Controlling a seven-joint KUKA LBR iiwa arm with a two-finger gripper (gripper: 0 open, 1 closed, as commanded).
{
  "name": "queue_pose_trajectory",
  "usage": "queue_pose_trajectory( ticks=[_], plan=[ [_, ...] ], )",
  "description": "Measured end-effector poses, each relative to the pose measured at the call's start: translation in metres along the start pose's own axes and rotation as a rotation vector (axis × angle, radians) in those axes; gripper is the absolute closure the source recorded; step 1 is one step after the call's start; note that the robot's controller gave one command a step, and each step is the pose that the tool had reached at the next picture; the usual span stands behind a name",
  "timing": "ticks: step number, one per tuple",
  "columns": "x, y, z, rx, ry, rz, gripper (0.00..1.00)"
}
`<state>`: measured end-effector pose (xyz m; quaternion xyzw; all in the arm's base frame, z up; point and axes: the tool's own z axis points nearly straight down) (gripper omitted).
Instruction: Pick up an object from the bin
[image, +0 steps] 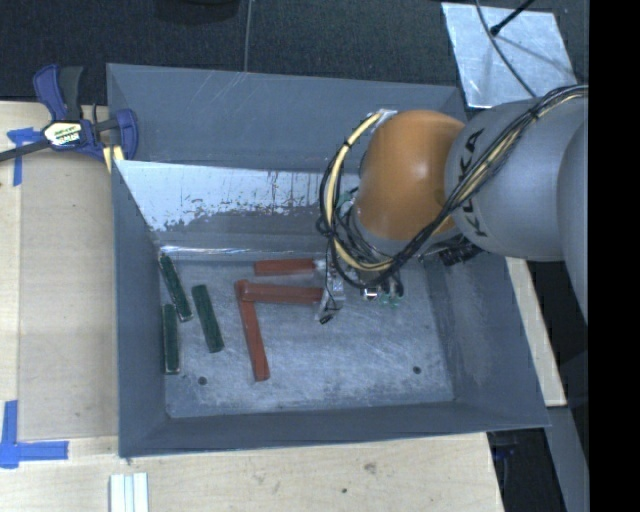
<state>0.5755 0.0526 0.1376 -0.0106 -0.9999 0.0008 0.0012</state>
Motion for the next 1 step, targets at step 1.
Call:
queue_pose_trajectory(
  ticks=[1],
  plan=[
    [-0.0117, 0.0071, -0.1262, -0.003, -0.016, -0.011, 1.0]
  ],
)
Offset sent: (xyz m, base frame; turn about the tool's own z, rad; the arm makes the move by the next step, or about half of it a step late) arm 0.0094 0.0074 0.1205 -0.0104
